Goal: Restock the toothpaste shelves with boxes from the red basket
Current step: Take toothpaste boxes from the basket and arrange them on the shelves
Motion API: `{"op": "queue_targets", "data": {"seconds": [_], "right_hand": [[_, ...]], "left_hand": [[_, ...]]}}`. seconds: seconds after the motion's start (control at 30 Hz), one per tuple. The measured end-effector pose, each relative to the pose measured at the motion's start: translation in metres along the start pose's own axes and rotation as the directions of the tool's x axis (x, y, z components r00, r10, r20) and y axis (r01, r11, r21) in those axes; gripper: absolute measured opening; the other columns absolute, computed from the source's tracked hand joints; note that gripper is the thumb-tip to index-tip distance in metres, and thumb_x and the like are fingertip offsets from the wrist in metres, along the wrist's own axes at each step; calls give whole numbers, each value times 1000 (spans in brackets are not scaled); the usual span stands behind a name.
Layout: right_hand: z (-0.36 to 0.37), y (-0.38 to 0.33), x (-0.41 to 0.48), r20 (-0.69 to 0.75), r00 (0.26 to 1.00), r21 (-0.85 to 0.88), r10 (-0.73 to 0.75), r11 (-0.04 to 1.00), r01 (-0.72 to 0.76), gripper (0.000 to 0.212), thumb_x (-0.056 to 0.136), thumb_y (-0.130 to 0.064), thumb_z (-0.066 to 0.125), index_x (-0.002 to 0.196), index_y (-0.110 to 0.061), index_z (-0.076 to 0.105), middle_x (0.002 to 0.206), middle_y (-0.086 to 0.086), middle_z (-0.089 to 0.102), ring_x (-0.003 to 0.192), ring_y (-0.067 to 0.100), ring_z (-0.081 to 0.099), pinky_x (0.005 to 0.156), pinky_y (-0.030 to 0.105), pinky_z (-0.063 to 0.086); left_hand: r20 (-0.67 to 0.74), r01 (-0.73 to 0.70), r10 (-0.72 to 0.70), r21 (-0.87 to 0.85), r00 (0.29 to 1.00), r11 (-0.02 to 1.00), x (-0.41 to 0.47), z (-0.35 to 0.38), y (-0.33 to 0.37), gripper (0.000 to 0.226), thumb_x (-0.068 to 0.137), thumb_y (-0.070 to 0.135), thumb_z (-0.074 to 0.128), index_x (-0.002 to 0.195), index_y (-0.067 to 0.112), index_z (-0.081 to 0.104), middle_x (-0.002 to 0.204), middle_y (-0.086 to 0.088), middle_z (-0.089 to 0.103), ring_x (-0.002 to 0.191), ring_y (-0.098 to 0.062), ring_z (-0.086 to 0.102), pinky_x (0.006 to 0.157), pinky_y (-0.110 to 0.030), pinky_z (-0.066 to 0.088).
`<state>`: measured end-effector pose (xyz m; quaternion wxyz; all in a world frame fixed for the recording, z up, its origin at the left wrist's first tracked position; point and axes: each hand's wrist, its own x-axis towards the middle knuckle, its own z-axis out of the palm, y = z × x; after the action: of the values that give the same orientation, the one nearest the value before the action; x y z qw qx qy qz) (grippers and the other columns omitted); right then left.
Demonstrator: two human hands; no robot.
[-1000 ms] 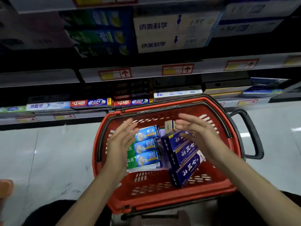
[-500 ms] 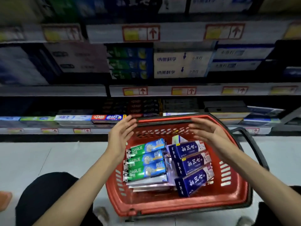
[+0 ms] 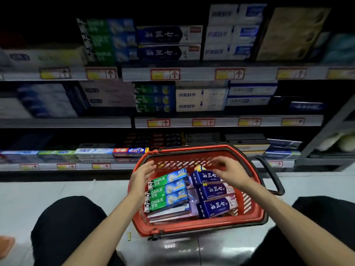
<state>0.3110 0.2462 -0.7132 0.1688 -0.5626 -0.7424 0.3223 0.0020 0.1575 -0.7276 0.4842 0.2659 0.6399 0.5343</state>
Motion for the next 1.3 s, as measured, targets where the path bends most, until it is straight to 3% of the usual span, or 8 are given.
{"op": "queue_targets", "data": {"seconds": [0.1, 0.23, 0.37, 0.6, 0.8, 0.9, 1.1, 1.3], "right_hand": [[2, 7, -13, 18, 999, -326, -35, 944, 39, 46, 94, -35, 69, 138, -25, 60, 135, -2, 64, 125, 17, 58, 107, 36, 48], [-3, 33, -27, 60, 995, -561, -79, 822, 99, 53, 93, -48, 63, 141, -26, 57, 136, 2, 62, 127, 24, 54, 105, 39, 45], [-1, 73, -33, 96, 986, -706, -137, 689, 164, 52, 92, -53, 48, 132, -25, 67, 133, 6, 66, 133, 30, 54, 120, 46, 33], [14, 83, -30, 56, 994, -697, -91, 709, 104, 50, 86, -59, 47, 113, -29, 76, 123, 3, 73, 128, 29, 60, 124, 50, 26], [25, 87, -14, -51, 988, -638, -143, 766, 78, 46, 86, -59, 50, 110, -29, 76, 115, -2, 75, 122, 23, 64, 122, 50, 28], [24, 84, -2, -62, 986, -623, -157, 778, 85, 49, 87, -60, 44, 108, -29, 76, 111, -4, 76, 117, 20, 66, 122, 49, 25], [17, 72, -3, -22, 993, -600, -115, 796, 79, 55, 90, -62, 37, 122, -34, 71, 119, -11, 72, 122, 10, 60, 128, 44, 10], [19, 55, 1, 7, 998, -599, -55, 799, 48, 46, 96, -55, 44, 129, -32, 66, 128, -9, 67, 128, 14, 54, 127, 50, 9]], "left_hand": [[-28, 63, -61, 47, 998, 997, -2, -2, -9, 31, 101, 27, 51, 124, 20, 70, 121, -3, 73, 118, -21, 65, 111, -41, 41], [-92, 100, -83, 196, 992, 976, -9, 1, -15, 35, 98, 22, 61, 131, 11, 66, 132, -7, 66, 123, -25, 59, 103, -34, 41], [-130, 56, -12, 340, 991, 939, -3, -2, -28, 45, 99, 17, 61, 144, 8, 55, 140, -9, 61, 128, -26, 57, 102, -30, 38], [-245, 61, 46, 411, 968, 910, 36, 10, -30, 47, 99, 15, 54, 145, 10, 53, 141, -12, 62, 128, -28, 58, 106, -35, 40], [-367, 103, 72, 434, 927, 895, 69, 22, -20, 25, 96, 22, 58, 119, 19, 67, 108, -3, 73, 104, -27, 67, 91, -36, 48], [-333, 104, 70, 477, 940, 873, 85, 20, -18, 18, 93, 28, 59, 110, 26, 65, 99, -1, 73, 98, -32, 69, 93, -45, 54], [-180, 92, 6, 534, 984, 841, 86, 10, -5, 31, 99, 18, 61, 129, 10, 62, 123, -10, 67, 117, -29, 61, 103, -38, 44], [-134, 145, -89, 505, 987, 851, 74, 8, 5, 18, 95, 23, 61, 109, 18, 71, 115, -6, 70, 107, -27, 61, 102, -38, 47]]}}
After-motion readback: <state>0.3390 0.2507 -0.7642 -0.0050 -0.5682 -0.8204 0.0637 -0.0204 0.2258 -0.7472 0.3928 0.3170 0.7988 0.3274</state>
